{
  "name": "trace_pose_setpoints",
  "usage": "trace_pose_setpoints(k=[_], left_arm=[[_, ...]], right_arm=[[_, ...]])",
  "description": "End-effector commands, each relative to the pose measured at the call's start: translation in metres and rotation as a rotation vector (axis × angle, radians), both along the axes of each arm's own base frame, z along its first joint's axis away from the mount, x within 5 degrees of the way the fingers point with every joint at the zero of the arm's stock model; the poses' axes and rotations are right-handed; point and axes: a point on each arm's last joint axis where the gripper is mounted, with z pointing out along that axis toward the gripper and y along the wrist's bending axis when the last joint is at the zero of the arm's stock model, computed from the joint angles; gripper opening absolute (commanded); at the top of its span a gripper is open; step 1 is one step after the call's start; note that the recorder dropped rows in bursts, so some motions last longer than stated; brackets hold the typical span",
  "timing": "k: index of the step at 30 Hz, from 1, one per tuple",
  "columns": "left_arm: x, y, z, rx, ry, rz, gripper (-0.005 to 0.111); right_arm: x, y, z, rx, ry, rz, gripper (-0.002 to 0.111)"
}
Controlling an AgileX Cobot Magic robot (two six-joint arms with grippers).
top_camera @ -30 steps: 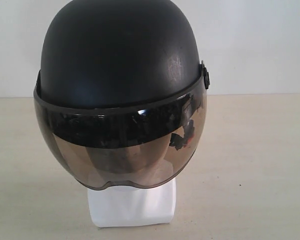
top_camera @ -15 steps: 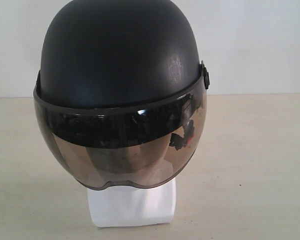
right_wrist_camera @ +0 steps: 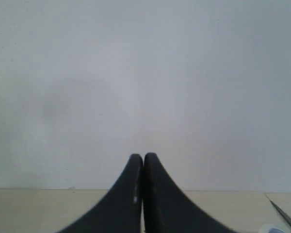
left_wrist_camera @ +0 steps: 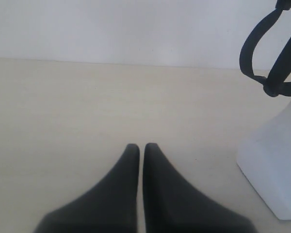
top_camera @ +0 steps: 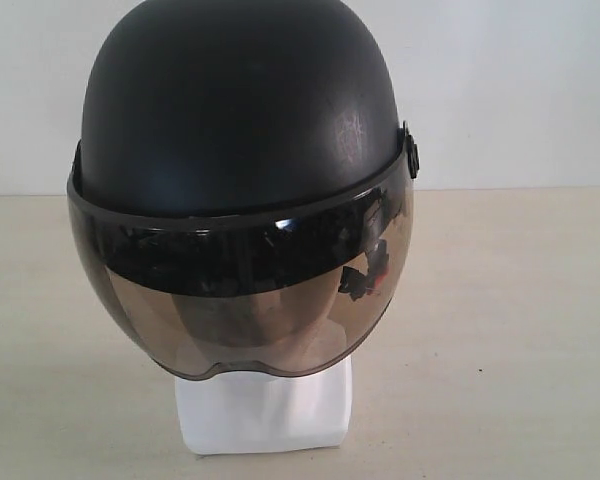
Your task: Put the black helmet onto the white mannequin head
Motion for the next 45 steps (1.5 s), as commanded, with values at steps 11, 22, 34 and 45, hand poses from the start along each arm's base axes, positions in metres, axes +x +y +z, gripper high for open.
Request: trace_pose_setpoints(k=[11,22,34,45], left_arm=[[0.0,0.0,-0.001,-0.001,0.002,0.002,0.004],[0.0,0.0,-0.001,-0.001,0.002,0.002,0.004],[0.0,0.0,-0.001,-0.001,0.002,0.002,0.004],[0.0,0.0,-0.001,-0.001,0.002,0.002,0.004]], right_arm=[[0.015,-0.016,-0.093,0.229,-0.058,-0.139,0.0],[0.015,-0.009,-0.134,0.026,0.408,-0.098,0.0],[0.015,-0.008,-0.133,0.035,0.405,-0.095,0.0],[0.015,-0.007,-0.134,0.044,0.41,-0.079,0.0]])
